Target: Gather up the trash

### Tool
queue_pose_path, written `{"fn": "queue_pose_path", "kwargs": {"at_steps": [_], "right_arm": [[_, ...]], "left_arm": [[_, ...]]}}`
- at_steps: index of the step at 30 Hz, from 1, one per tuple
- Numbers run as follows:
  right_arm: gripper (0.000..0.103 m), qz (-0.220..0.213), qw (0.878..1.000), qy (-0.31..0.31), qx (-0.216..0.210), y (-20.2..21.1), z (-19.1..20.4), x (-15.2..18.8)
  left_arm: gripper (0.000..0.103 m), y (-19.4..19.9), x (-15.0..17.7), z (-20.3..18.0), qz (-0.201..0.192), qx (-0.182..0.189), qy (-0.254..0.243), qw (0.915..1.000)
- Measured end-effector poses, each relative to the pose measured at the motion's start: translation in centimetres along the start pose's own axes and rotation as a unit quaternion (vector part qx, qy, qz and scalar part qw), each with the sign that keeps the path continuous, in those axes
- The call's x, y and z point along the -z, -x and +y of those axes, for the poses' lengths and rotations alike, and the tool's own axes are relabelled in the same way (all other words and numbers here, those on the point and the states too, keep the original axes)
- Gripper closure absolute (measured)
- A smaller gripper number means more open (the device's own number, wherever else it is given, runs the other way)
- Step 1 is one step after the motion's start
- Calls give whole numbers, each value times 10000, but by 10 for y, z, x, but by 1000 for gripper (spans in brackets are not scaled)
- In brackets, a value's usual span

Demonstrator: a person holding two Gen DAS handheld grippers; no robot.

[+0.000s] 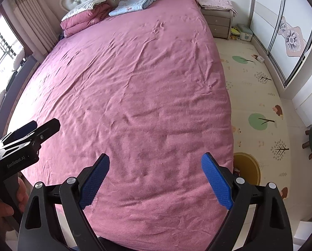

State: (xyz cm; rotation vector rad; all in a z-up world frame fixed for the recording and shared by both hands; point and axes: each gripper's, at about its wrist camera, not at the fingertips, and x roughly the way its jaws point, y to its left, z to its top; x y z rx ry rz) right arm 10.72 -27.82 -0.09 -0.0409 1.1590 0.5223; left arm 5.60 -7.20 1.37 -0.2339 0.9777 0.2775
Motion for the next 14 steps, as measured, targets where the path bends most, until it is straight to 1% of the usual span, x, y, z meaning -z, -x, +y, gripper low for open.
{"fn": "queue_pose_path", "kwargs": {"at_steps": [2, 14], "right_arm": [[17, -3, 10000, -11, 5, 0, 0, 0], [17, 19, 10000, -4, -24, -1, 0, -1]], "left_arm": [[4, -1, 0, 0, 17, -49, -19, 10000], [4, 0, -3, 7, 33, -38, 136, 9999]]}}
